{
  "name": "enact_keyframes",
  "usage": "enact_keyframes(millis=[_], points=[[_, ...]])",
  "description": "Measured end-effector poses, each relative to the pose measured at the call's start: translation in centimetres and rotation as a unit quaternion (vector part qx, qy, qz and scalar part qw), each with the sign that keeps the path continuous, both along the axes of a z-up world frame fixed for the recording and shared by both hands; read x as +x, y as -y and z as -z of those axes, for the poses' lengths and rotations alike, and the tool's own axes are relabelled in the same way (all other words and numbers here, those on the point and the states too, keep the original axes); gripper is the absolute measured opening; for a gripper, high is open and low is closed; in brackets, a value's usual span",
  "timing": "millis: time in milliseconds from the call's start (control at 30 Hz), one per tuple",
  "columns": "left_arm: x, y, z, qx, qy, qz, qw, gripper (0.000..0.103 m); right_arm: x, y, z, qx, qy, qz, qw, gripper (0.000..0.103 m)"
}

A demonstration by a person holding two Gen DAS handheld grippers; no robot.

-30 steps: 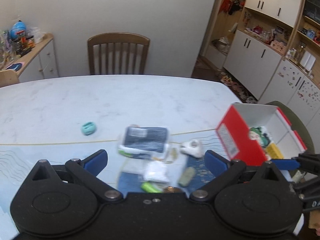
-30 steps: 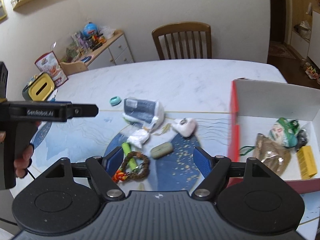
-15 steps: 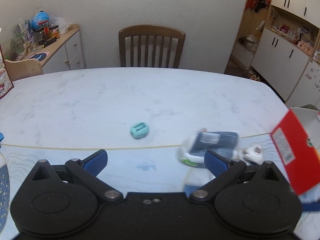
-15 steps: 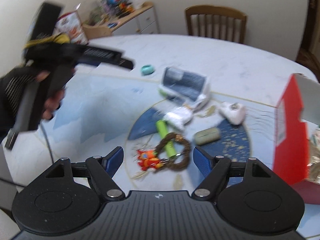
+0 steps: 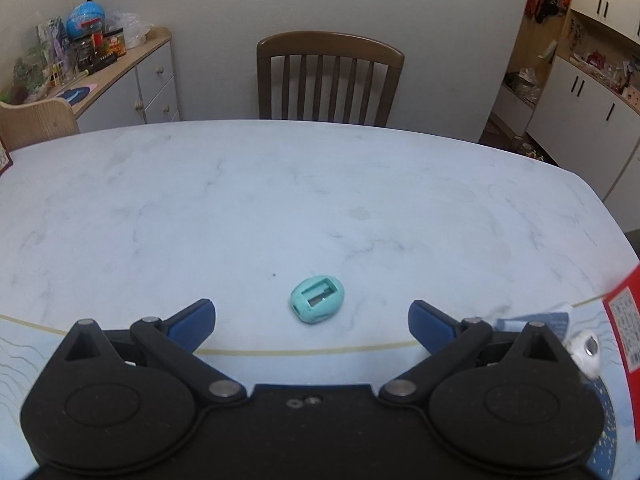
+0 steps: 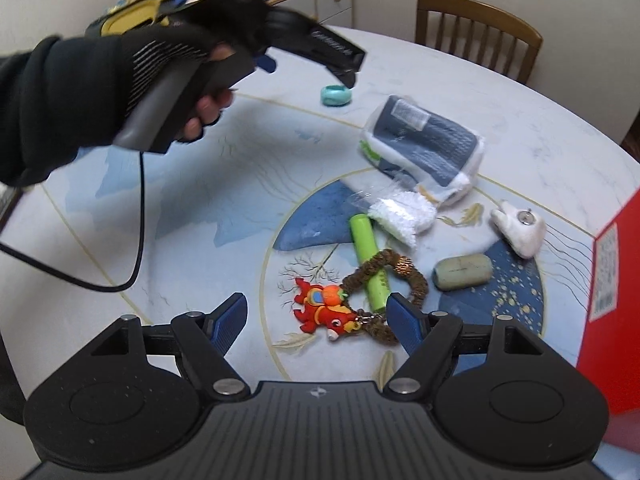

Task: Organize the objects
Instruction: 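Grasp the teal eraser with the left gripper while the right gripper grasps the red toy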

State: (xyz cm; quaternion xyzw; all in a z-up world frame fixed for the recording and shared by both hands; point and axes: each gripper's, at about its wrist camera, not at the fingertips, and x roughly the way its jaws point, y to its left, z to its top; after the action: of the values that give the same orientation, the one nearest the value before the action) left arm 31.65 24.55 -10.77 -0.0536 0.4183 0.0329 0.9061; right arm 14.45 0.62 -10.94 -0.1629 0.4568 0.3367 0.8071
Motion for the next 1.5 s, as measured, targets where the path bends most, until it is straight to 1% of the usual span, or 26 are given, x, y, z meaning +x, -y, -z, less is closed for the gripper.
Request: enact_keyframes(millis=[100,200,267,367,500,733,800,833,900,967,1033,1100,1200,1267,1500], points=[[0.4,-0.2,0.8,-0.004,-0.001,0.006,1.0000,0.102,0.2,-0.6,0.9,-0.012,0.001,-0.011,1.000,0.075],[0.5,0.0,1.4,0.007,0.002,0.013,0.9999,0.102,0.5,-1.1,1.8,-0.026,0.002,-0.015,1.000,0.075],[0.6,0.0,1.8,0.009,0.004,0.013,0.9999,0.100,0.5,-1.4,2.2,-0.034,0.004,-0.018,0.999,0.071],[0.9,-0.3,2.1,0.009,0.007,0.010,0.9999,0.098,0.3,-1.7,2.5,-0.038,0.006,-0.024,0.999,0.069],[1.5,-0.5,2.6,0.008,0.002,0.007,0.9999,0.090,0.1,-2.0,2.8,-0.046,0.009,-0.028,0.999,0.065],[2.0,-0.2,3.0,0.016,0.007,0.018,0.9997,0.076,-0.1,-2.3,3.2,-0.062,0.020,-0.037,0.997,0.058],[2.0,-0.2,3.1,0.016,0.005,0.017,0.9997,0.069,0.0,-2.4,3.3,-0.064,0.023,-0.037,0.997,0.056],[2.1,-0.3,3.1,0.014,0.005,0.017,0.9997,0.066,0.1,-2.4,3.3,-0.065,0.023,-0.035,0.997,0.054],[2.1,-0.4,3.2,0.011,0.003,0.017,0.9998,0.058,0.3,-2.5,3.4,-0.065,0.023,-0.032,0.997,0.051],[2.1,-0.5,3.3,0.011,0.004,0.017,0.9998,0.055,0.3,-2.5,3.4,-0.068,0.025,-0.031,0.997,0.044],[2.0,-0.5,3.3,0.012,0.006,0.017,0.9998,0.054,0.3,-2.5,3.4,-0.069,0.026,-0.031,0.997,0.041],[2.0,-0.4,3.3,0.010,0.008,0.021,0.9997,0.047,0.3,-2.6,3.3,-0.070,0.027,-0.032,0.997,0.039],[1.9,-0.4,3.4,0.002,0.008,0.028,0.9996,0.038,0.2,-2.6,3.2,-0.070,0.030,-0.030,0.997,0.036],[1.8,-0.4,3.4,-0.004,0.007,0.029,0.9996,0.035,0.3,-2.4,3.0,-0.068,0.035,-0.026,0.997,0.030],[1.0,-0.9,2.9,-0.017,0.008,0.023,0.9996,0.035,0.3,-1.8,2.8,-0.055,0.029,-0.015,0.998,0.028]])
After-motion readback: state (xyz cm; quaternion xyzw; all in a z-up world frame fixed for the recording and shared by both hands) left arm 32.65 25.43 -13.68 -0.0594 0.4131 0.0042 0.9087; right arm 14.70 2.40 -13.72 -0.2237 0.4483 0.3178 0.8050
